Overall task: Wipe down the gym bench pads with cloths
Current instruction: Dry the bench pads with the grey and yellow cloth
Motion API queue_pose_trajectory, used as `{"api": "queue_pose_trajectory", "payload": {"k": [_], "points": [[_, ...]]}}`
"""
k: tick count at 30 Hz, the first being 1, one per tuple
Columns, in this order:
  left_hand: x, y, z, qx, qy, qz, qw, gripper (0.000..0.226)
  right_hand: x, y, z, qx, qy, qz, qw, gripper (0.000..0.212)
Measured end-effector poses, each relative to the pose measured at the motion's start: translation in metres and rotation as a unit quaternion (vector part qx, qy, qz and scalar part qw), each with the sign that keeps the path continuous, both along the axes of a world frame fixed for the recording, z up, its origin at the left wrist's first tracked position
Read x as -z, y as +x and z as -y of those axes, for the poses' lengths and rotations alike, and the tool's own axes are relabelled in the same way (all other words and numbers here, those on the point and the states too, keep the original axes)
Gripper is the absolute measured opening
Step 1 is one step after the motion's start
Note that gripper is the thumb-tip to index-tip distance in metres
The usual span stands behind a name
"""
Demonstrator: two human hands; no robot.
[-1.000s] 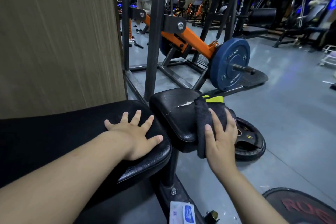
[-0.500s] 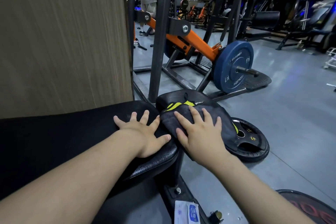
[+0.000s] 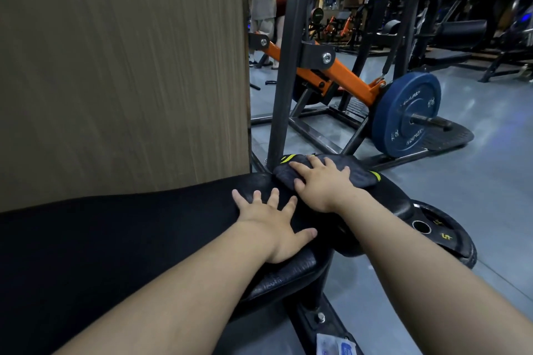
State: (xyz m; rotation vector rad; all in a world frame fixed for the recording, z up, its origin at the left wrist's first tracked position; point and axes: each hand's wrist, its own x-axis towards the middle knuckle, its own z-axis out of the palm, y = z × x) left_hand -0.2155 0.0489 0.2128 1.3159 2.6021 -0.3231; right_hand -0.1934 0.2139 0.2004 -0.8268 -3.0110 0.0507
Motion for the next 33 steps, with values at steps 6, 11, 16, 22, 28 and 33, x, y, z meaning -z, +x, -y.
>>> {"api": "queue_pose_trajectory", "payload": {"k": [6,11,16,22,28,33], "points": [[0.002,-0.018,0.036,-0.001,0.135,0.056,0.989,0.073,-0.003,-0.022,-0.010,-0.013,-0.028,-0.011,0.999,0.059],[0.000,-0.037,0.082,-0.051,0.198,0.046,0.978,0.062,-0.012,-0.038,-0.004,-0.019,-0.070,-0.029,0.997,0.057],[-0.002,-0.058,0.114,-0.101,0.210,0.051,0.971,0.060,-0.019,-0.040,0.004,-0.046,-0.099,-0.057,0.992,0.053],[-0.003,-0.065,0.133,-0.124,0.209,0.054,0.969,0.059,-0.026,-0.033,0.021,-0.066,-0.073,-0.084,0.992,0.047],[-0.008,-0.059,0.144,-0.116,0.201,0.062,0.971,0.059,-0.029,-0.015,0.051,-0.085,-0.118,-0.126,0.981,0.036],[-0.012,-0.056,0.150,-0.117,0.200,0.052,0.971,0.061,-0.023,0.002,0.099,-0.095,-0.135,-0.070,0.984,0.054]]}}
